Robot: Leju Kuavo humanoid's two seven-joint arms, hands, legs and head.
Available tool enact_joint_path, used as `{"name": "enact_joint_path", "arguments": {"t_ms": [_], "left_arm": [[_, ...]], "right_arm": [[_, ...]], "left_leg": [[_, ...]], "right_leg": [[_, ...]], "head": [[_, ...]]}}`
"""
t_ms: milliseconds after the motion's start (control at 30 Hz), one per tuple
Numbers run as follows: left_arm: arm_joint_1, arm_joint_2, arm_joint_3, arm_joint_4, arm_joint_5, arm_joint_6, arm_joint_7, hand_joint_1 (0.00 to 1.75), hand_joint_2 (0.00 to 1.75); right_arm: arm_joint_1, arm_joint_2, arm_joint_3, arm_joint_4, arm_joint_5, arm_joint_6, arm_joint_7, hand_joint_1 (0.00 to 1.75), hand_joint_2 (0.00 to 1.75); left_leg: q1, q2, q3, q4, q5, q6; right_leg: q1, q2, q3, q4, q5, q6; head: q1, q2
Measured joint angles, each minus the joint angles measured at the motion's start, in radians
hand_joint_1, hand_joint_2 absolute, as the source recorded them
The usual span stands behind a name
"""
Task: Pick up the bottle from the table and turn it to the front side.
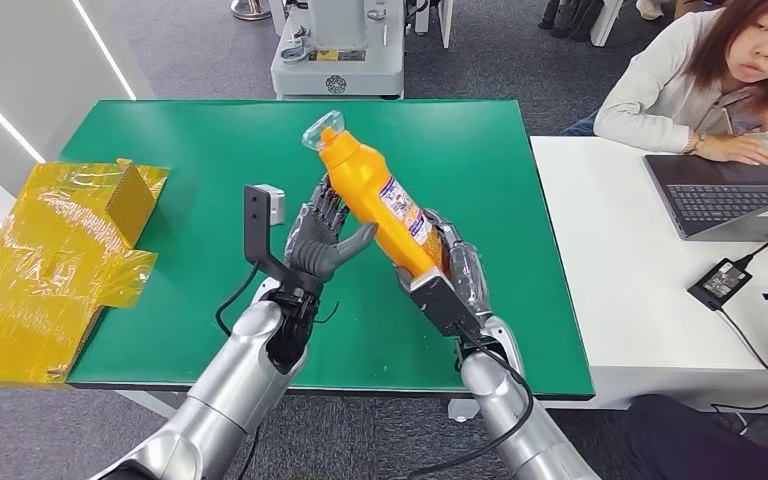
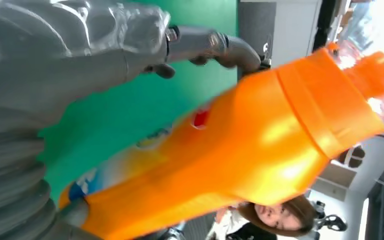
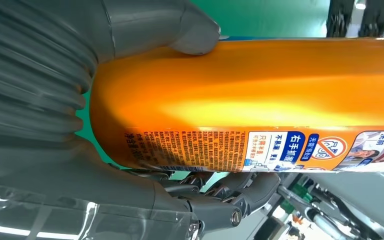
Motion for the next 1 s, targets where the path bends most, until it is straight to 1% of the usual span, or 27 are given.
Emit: {"name": "enact_joint_path", "arguments": {"t_ms": [300,467,567,767,1000], "left_arm": [[0.009,-0.012,0.001,-0.015,0.039,-0.048,0.037,0.0,1.75],[0.003,-0.023,0.004,-0.008,0.113,-0.13,0.106,0.0,1.75],[-0.013,-0.029,0.005,0.021,0.14,-0.163,0.112,0.0,1.75],[-0.049,-0.037,0.004,0.084,0.114,-0.154,0.088,0.0,1.75],[-0.073,-0.042,0.003,0.125,0.092,-0.14,0.082,0.0,1.75]], "right_arm": [[0.01,0.018,-0.004,0.021,0.049,0.014,0.02,1.75,1.75],[0.008,0.025,-0.007,0.06,0.091,-0.01,0.027,1.75,1.75],[0.003,0.031,-0.009,0.094,0.12,-0.034,0.016,1.75,1.75],[-0.002,0.037,-0.01,0.138,0.173,-0.074,0.012,1.75,1.75],[-0.013,0.038,-0.01,0.169,0.184,-0.082,0.012,1.75,1.75]], "left_leg": [[0.0,0.0,0.0,0.0,0.0,0.0],[0.0,0.0,0.0,0.0,0.0,0.0],[0.0,0.0,0.0,0.0,0.0,0.0],[0.0,0.0,0.0,0.0,0.0,0.0],[0.0,0.0,0.0,0.0,0.0,0.0]], "right_leg": [[0.0,0.001,0.0,0.0,0.0,0.0],[0.0,0.0,0.0,0.0,0.0,0.0],[0.0,0.001,0.0,0.0,0.0,0.0],[0.0,0.001,-0.001,0.0,0.0,0.0],[0.0,0.001,-0.001,0.0,0.0,0.0]], "head": [[0.0,0.0],[0.0,0.0],[0.0,0.0],[0.0,0.0],[0.0,0.0]]}}
